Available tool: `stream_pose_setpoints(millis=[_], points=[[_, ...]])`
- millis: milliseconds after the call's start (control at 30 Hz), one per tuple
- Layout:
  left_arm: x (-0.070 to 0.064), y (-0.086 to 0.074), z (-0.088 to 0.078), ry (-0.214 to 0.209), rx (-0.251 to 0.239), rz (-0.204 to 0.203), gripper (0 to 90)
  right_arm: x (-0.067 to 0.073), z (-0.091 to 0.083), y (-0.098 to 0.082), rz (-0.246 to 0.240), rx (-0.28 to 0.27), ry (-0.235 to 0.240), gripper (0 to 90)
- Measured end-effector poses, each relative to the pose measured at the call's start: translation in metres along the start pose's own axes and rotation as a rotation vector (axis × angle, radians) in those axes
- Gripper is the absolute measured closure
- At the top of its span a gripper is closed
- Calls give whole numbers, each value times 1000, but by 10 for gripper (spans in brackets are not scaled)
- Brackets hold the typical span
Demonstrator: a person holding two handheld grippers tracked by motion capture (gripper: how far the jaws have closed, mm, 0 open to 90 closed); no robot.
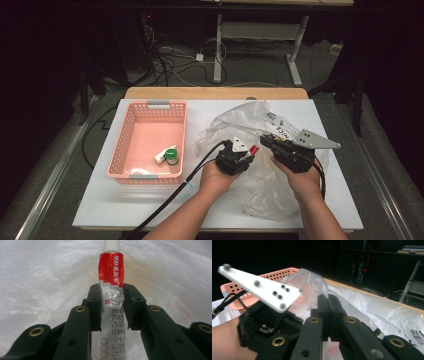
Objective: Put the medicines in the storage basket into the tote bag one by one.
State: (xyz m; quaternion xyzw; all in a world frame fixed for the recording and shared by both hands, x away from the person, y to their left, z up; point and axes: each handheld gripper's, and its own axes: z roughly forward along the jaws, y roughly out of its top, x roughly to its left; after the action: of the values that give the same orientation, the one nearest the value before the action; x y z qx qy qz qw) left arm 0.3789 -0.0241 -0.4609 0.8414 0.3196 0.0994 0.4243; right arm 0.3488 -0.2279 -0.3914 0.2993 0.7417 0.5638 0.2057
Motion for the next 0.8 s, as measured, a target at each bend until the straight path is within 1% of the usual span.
stream_pose_setpoints(millis=[167,267,400,467,500,600,633,733,800], points=[[-1,5,9,17,-19,7,676,-1,0,0,7,-4,0,900],[1,7,15,23,-19,-9,676,-2,-1,0,6,-3,1,900],[4,7,22,21,-27,-22,673,-2,-1,0,6,-3,2,900],[5,7,24,16,-34,-32,647,-2,-1,0,7,-5,1,900],[5,7,24,9,-33,-38,605,-3,-2,-1,9,-4,1,900],[2,6,22,-2,-27,-29,532,-4,-3,-1,15,-5,-1,900],[1,4,20,-13,-31,-31,511,-4,-3,-1,16,-5,-2,900],[-3,-2,13,-36,-45,-19,504,-4,-3,-1,15,-5,-2,900],[-5,-6,8,-57,-49,-22,471,-4,-3,-1,16,-4,-3,900]])
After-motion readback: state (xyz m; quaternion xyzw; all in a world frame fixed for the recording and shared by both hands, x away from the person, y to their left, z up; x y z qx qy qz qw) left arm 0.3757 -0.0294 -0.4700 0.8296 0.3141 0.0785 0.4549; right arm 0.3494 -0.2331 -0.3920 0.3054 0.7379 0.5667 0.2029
